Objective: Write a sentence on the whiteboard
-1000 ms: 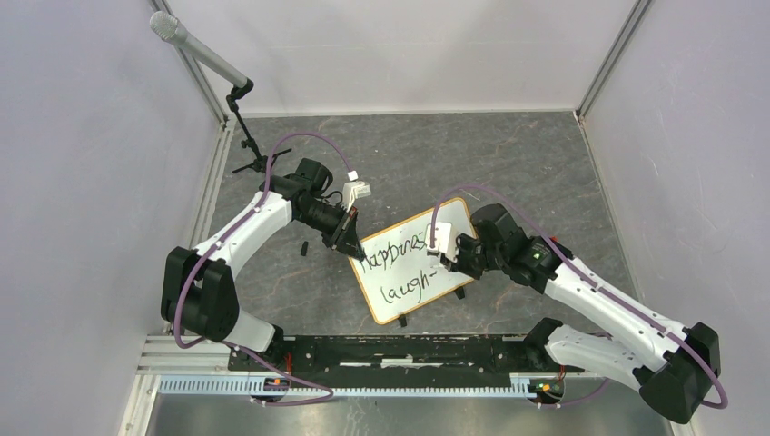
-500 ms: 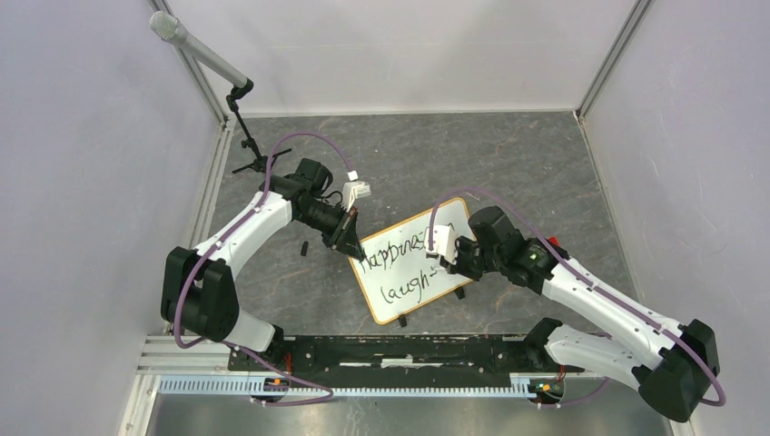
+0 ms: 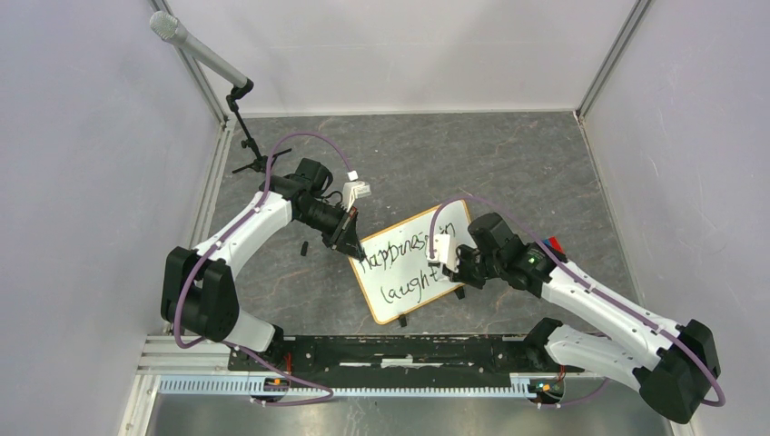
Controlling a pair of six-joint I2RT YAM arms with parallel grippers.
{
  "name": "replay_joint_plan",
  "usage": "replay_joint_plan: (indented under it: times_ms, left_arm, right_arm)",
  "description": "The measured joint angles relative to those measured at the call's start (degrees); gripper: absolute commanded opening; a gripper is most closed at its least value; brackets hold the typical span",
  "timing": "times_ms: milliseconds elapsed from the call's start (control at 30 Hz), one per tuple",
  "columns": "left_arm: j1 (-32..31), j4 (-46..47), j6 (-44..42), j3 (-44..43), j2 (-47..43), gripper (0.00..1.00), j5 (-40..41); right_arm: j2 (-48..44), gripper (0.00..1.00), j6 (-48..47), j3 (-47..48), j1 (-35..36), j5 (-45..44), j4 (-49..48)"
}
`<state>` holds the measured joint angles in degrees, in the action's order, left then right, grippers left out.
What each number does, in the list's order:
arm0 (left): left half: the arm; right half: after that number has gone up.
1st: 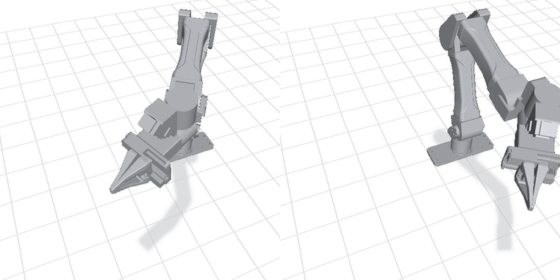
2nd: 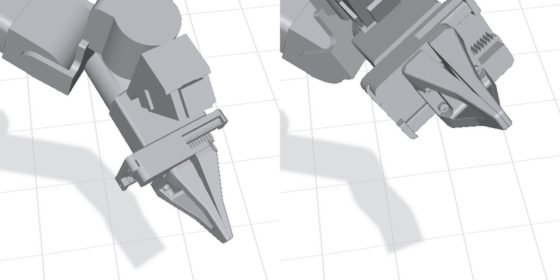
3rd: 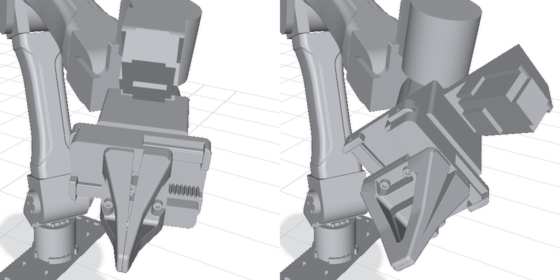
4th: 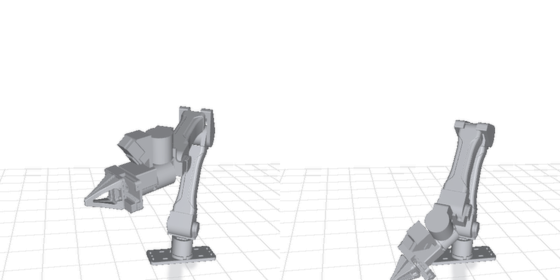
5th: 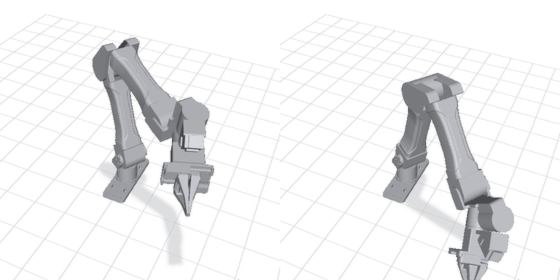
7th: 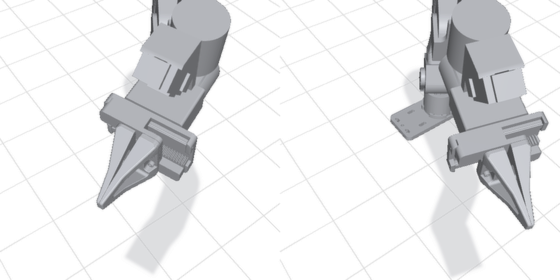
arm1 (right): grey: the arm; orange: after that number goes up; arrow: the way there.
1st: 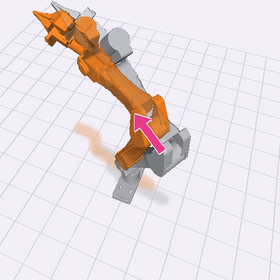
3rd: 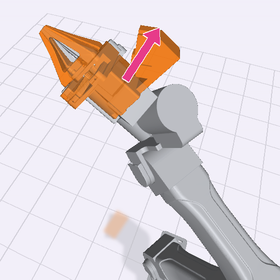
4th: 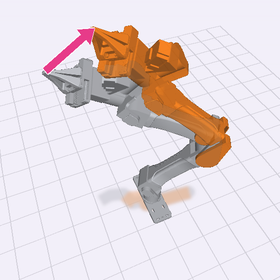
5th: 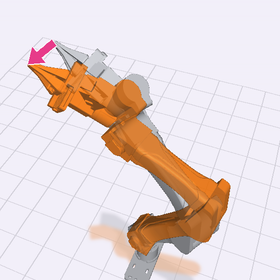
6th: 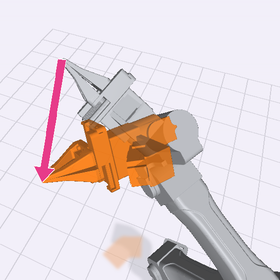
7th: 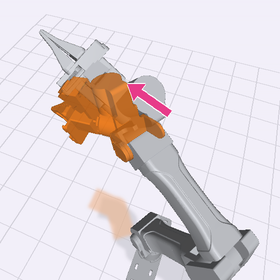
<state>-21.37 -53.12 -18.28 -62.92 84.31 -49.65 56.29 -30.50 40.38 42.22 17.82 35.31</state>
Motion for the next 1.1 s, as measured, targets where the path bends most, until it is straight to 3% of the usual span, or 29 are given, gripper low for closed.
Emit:
replay_joint_plan:
  times_ms: [1100]
  left_arm:
    - [0.00, 0.00, 0.00, -0.02, 0.00, 0.03, 0.00]
  right_arm:
    - [-0.96, 0.00, -1.53, 2.14, -0.26, -5.60, 2.29]
